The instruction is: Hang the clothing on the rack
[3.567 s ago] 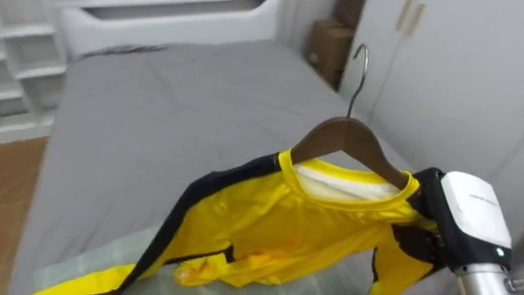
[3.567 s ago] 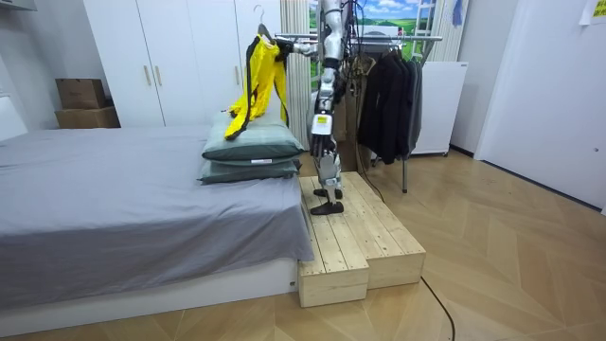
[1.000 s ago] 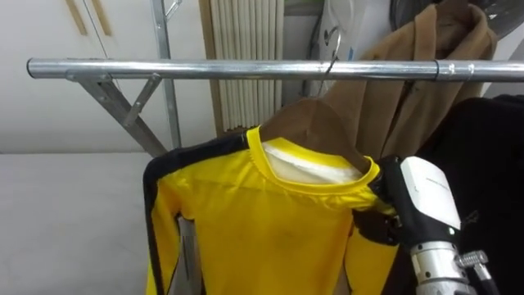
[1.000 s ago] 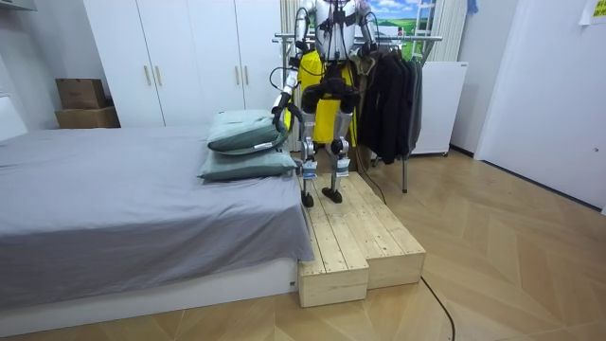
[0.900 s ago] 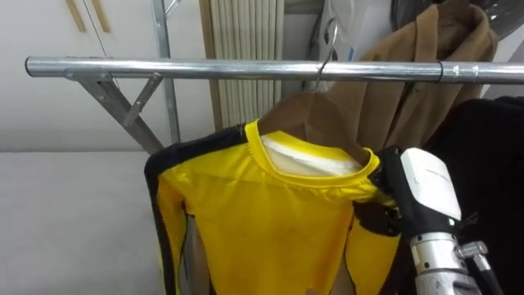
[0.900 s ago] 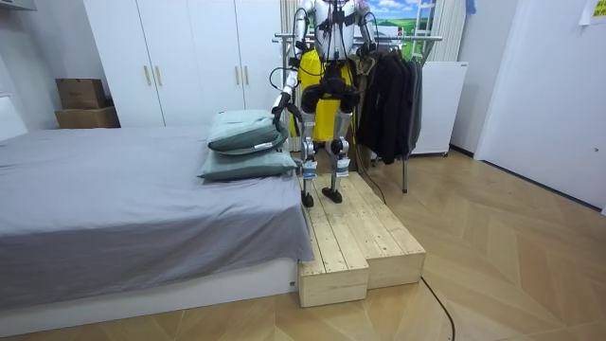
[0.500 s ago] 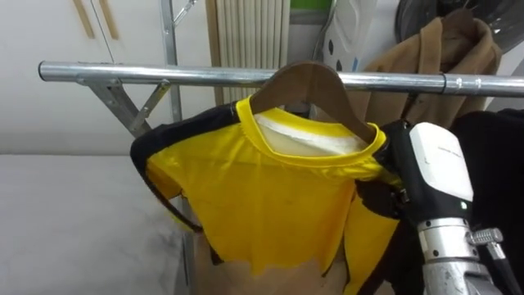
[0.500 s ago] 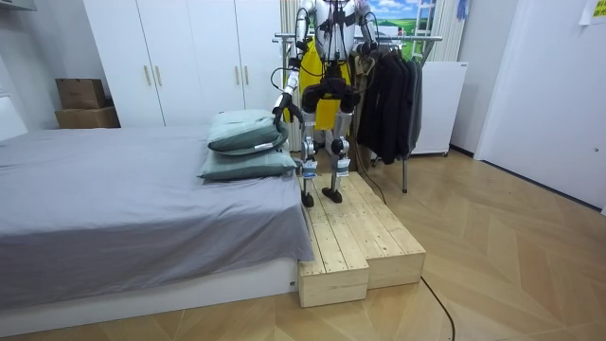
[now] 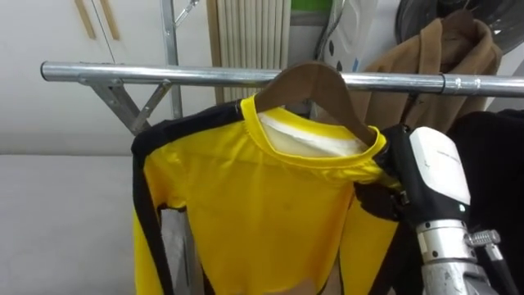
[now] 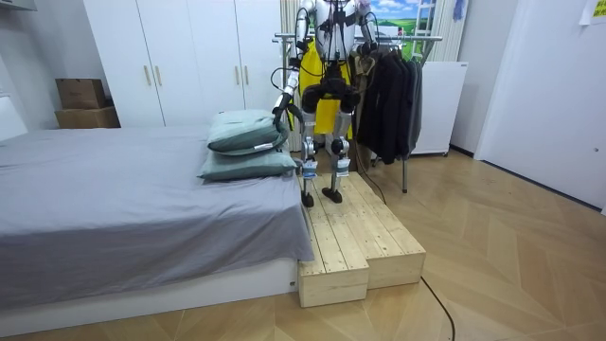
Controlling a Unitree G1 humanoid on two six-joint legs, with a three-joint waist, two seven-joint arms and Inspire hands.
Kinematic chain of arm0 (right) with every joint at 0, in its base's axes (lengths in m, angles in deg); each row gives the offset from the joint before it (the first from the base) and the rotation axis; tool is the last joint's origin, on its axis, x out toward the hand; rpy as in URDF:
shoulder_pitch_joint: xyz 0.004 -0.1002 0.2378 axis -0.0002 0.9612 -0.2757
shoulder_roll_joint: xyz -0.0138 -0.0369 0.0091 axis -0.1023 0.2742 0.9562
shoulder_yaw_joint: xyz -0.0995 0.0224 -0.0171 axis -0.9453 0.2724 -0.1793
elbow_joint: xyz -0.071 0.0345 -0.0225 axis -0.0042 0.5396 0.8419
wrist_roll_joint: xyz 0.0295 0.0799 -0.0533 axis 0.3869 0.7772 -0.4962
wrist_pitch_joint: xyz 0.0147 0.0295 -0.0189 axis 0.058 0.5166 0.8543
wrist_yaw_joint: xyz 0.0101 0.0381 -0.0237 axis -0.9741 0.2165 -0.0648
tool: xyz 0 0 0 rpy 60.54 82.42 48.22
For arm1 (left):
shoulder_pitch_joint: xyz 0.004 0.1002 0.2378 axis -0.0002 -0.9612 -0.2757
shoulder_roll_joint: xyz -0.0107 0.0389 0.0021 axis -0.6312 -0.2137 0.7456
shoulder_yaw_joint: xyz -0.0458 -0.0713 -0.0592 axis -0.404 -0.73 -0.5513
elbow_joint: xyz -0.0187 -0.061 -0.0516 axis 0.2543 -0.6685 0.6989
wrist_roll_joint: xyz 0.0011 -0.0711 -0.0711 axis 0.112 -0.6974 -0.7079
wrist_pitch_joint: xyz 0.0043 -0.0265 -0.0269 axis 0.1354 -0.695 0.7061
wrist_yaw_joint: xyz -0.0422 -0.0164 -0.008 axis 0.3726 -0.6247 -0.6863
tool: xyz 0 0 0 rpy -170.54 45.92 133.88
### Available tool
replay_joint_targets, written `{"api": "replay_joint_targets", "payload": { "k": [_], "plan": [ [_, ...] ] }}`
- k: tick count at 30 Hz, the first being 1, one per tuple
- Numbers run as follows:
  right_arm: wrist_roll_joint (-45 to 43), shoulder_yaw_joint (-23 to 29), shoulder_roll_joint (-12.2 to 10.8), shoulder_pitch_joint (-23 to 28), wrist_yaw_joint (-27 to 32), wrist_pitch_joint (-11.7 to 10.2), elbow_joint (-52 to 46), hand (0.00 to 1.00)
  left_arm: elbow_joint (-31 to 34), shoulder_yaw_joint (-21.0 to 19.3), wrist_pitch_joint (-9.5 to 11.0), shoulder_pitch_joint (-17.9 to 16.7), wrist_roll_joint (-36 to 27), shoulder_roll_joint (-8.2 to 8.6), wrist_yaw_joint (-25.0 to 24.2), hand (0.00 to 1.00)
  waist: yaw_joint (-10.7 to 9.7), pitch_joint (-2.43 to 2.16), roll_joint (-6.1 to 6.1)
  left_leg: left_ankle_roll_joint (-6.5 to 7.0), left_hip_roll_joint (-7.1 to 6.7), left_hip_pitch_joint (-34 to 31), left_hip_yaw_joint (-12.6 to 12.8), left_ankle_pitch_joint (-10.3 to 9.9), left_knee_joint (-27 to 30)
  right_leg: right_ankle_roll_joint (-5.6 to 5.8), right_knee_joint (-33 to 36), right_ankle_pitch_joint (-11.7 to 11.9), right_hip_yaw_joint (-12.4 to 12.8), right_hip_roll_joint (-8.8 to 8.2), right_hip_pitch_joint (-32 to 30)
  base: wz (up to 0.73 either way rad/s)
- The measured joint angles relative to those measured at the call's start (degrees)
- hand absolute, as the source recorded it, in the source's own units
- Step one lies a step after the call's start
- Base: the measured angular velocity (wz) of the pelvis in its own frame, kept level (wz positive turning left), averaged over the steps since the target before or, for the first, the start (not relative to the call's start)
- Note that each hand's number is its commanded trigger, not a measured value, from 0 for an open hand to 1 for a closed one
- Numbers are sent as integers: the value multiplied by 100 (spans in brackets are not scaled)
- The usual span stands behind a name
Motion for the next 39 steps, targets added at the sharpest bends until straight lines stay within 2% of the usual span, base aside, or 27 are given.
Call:
{"api": "replay_joint_targets", "payload": {
  "k": [12,16,18,29,39],
  "plan": [
    [850,-5,-8,138,-443,2,415,100,6,-112,3,7,0,0,-1,0,-17,12,62,-1,13,7,-2,-2,-2,6,-18,9,-23,0,31,0],
    [867,-3,-6,138,-506,0,482,100,19,-111,3,6,1,0,-6,0,-23,9,77,-9,19,9,6,-7,-10,6,-15,9,-60,1,28,4],
    [865,-4,-5,137,-587,-1,545,100,34,-111,3,6,2,0,-11,0,-22,-1,105,-57,40,9,11,-40,-23,10,-11,13,-85,16,16,4],
    [790,-4,6,140,-975,43,860,100,57,-129,2,-5,6,-2,-11,0,-20,-6,160,-59,79,81,39,-48,-27,-19,-15,8,-124,32,100,0],
    [769,-5,-42,141,-987,20,1153,100,118,-212,0,-22,6,-5,-9,0,-29,-10,113,-84,70,96,-4,-29,-7,-9,-4,3,-97,35,123,0]
  ]
}}
